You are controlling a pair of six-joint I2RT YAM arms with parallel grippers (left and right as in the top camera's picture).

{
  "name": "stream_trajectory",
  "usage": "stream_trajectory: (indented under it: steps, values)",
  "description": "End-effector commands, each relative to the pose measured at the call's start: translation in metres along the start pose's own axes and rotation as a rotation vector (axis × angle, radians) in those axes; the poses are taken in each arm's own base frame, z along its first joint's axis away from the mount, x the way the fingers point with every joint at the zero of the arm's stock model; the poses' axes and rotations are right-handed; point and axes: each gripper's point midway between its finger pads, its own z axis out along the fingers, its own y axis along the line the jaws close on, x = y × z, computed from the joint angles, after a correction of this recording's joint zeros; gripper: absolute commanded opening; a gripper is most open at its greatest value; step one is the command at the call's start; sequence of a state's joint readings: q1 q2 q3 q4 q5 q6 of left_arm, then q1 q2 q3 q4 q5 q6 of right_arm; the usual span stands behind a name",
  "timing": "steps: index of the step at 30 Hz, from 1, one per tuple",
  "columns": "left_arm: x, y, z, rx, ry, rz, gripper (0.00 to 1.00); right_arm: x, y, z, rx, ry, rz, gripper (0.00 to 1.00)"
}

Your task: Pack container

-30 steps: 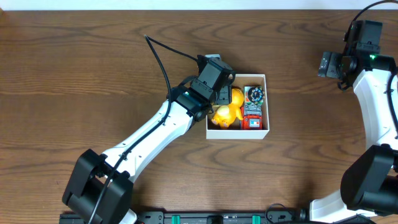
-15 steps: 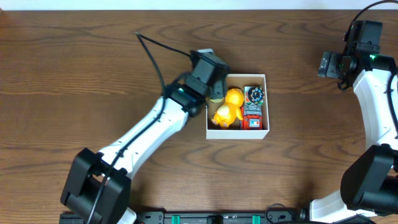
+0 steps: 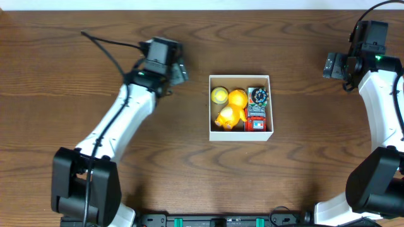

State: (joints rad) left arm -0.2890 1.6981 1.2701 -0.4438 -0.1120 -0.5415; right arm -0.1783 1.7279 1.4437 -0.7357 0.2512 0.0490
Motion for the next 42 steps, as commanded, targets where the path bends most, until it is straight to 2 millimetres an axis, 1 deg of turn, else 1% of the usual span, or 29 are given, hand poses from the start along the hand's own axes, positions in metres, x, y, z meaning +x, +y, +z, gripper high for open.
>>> stream_trajectory:
  steps: [1,4,6,9,11,13,16,42]
  values:
    - [-0.015,0.028,0.001,-0.063,-0.015,-0.037,0.86,-0.005,-0.002,0.001,0.005,-0.007,0.023,0.99]
    - [-0.023,0.062,0.002,-0.148,-0.019,-0.080,0.89,-0.005,-0.002,0.001,0.005,-0.007,0.023,0.99]
    - [-0.026,0.077,0.002,-0.175,-0.014,-0.107,0.90,-0.005,-0.002,0.001,0.005,-0.007,0.023,0.99]
    - [-0.029,0.094,0.002,-0.203,-0.007,-0.135,0.90,-0.005,-0.002,0.001,0.005,-0.007,0.023,0.99]
    - [-0.031,0.102,0.002,-0.215,-0.006,-0.150,0.92,-0.005,-0.002,0.001,0.005,-0.007,0.023,0.99]
    - [-0.033,0.108,0.002,-0.223,-0.008,-0.161,0.98,-0.005,-0.002,0.001,0.005,-0.007,0.023,0.99]
    - [-0.034,0.111,0.002,-0.227,-0.009,-0.168,0.98,-0.005,-0.002,0.001,0.005,-0.007,0.023,0.99]
    - [-0.034,0.111,0.002,-0.227,-0.009,-0.167,0.98,-0.005,-0.002,0.001,0.005,-0.007,0.023,0.99]
